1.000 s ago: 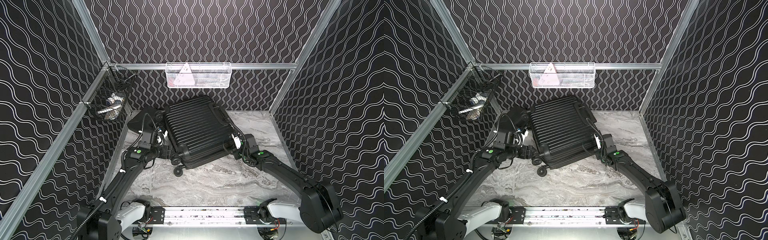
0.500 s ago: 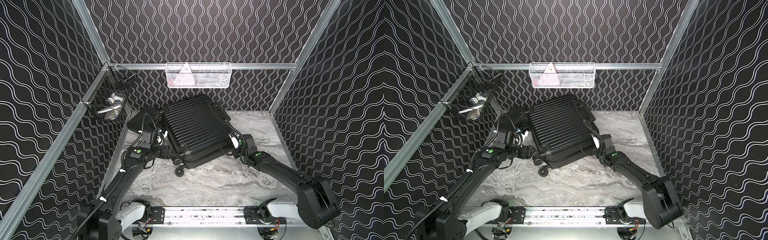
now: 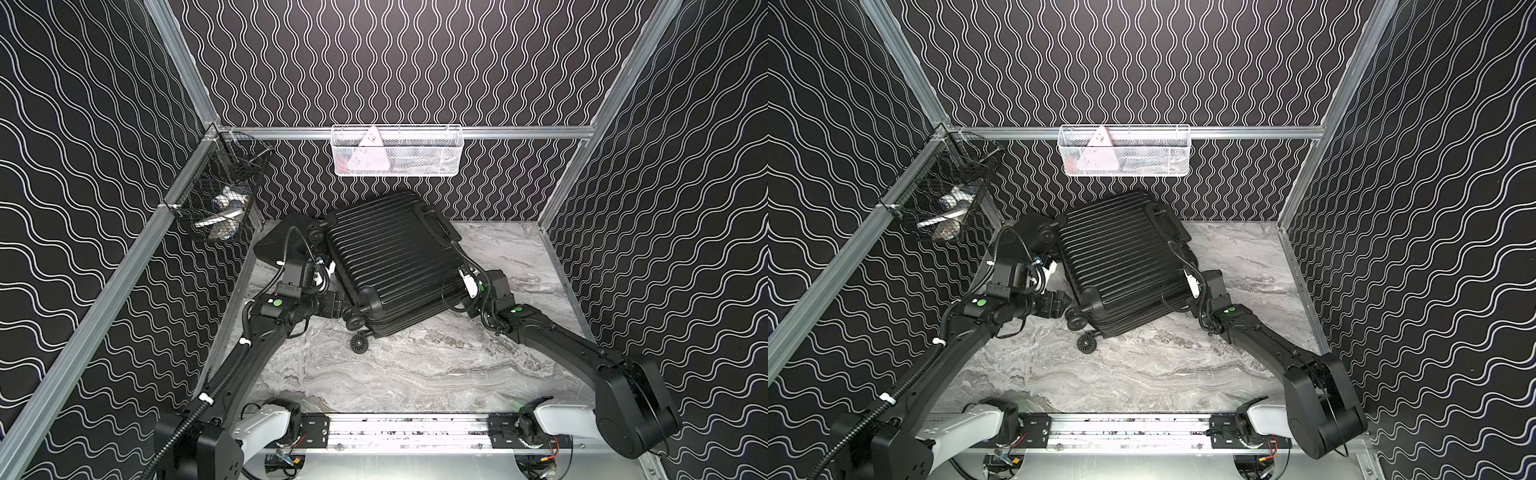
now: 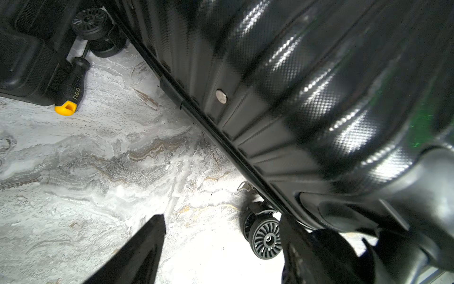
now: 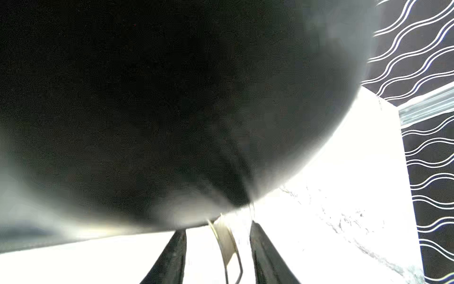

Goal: Close the suitcase zippers
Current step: Zip the zipper on the suitcase.

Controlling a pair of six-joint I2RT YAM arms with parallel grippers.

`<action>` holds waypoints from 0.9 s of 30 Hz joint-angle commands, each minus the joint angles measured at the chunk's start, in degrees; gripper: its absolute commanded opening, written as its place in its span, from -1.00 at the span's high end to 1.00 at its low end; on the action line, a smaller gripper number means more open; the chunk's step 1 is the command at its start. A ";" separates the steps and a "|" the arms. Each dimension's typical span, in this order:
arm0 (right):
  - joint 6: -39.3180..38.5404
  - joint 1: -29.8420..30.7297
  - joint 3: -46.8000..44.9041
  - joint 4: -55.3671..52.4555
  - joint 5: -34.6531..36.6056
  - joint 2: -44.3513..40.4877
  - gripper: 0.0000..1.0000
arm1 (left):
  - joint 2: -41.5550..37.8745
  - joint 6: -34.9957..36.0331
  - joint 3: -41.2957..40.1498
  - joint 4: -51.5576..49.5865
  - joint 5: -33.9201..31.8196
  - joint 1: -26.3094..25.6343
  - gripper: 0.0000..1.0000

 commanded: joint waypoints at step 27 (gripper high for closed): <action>0.23 -2.59 -1.93 -8.02 -0.89 1.17 1.00 | -16.50 9.94 0.40 -10.26 17.36 -0.58 -0.82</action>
